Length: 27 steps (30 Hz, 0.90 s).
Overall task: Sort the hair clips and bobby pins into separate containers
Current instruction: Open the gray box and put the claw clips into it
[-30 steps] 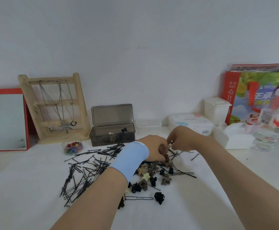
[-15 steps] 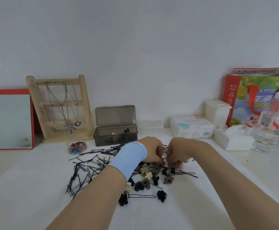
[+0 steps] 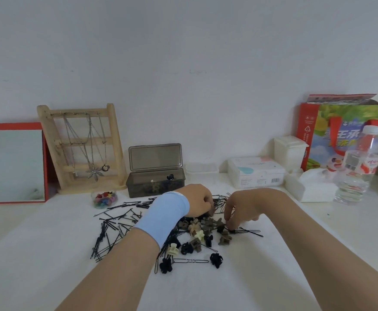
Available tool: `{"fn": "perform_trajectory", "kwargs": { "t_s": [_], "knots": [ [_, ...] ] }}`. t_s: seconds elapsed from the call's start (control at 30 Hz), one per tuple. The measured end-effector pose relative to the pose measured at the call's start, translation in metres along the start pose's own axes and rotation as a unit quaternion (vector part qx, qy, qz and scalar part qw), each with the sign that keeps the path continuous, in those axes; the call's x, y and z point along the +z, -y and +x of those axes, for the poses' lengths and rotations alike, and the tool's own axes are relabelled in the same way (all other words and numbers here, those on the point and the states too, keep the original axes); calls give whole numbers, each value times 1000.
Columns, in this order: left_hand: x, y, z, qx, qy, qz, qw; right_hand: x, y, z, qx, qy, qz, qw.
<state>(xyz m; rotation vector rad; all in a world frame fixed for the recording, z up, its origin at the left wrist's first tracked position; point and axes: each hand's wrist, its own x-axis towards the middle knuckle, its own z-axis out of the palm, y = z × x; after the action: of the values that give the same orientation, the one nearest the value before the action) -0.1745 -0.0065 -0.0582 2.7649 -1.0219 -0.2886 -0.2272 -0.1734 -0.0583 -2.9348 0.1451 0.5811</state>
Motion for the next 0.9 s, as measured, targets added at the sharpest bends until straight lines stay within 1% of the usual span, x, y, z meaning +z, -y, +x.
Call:
{"fn": "perform_trajectory", "kwargs": {
  "t_s": [0.1, 0.23, 0.3, 0.43, 0.53, 0.7, 0.83, 0.9],
  "knots": [
    [4, -2, -5, -6, 14, 22, 1000, 3, -1, 2, -25, 7, 11, 1000],
    [4, -5, -9, -6, 19, 27, 999, -1, 4, -1, -29, -14, 22, 999],
    [6, -7, -9, 0, 29, 31, 999, -3, 8, -2, -19, -22, 36, 999],
    [11, -10, -6, 12, 32, 53, 998, -2, 13, -2, -2, -9, 49, 999],
    [8, -5, -5, 3, 18, 43, 999, 3, 12, -1, -24, -7, 34, 999],
    [1, 8, -10, -7, 25, 24, 999, 7, 15, 9, -79, -43, 60, 994],
    [-8, 21, -13, -7, 37, -1, 999, -3, 17, 11, -93, -72, 110, 987],
    [-14, 31, -13, -14, 19, -43, 999, -9, 19, 14, -96, -93, 137, 981]
  ]
}}
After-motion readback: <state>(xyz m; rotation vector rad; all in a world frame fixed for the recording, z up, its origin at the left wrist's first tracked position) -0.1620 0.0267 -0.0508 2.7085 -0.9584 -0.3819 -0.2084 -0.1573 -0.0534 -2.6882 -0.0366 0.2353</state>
